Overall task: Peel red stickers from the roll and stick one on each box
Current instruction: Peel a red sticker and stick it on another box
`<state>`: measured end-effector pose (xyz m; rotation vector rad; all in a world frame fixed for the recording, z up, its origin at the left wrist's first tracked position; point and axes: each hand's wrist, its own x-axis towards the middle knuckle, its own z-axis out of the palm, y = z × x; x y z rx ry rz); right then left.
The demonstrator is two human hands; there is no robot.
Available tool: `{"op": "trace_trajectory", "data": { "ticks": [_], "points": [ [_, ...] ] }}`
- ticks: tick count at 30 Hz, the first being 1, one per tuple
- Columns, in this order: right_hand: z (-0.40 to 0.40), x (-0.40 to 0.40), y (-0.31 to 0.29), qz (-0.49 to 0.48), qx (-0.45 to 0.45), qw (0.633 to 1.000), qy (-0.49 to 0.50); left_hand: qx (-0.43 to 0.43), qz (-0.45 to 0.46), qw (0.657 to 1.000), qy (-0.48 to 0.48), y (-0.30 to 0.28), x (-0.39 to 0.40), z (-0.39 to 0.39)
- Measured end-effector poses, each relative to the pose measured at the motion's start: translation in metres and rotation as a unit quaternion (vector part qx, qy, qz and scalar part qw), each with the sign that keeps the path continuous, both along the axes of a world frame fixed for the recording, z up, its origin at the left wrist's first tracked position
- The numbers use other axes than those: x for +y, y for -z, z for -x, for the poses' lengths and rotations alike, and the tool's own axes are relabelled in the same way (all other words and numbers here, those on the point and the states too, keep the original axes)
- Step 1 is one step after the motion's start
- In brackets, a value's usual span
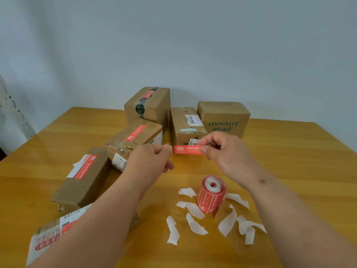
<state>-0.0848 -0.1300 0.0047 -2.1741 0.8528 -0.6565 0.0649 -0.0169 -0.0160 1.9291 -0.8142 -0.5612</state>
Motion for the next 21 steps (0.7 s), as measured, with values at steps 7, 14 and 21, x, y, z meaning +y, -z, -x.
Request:
{"op": "trace_trajectory", "data": {
  "ticks": [7, 14, 21],
  "points": [
    [-0.019, -0.052, 0.016, -0.112, -0.105, 0.984, 0.089, -0.165, -0.027, 0.983, 0.081, 0.001, -0.055, -0.006],
    [-0.051, -0.089, 0.04, -0.187, -0.161, 0.966, 0.078, -0.089, -0.071, 0.99, 0.085, 0.025, -0.116, -0.019],
    [-0.045, -0.091, 0.05, -0.193, -0.183, 0.959, 0.095, -0.019, -0.026, 0.998, 0.049, 0.033, -0.095, 0.001]
  ]
}}
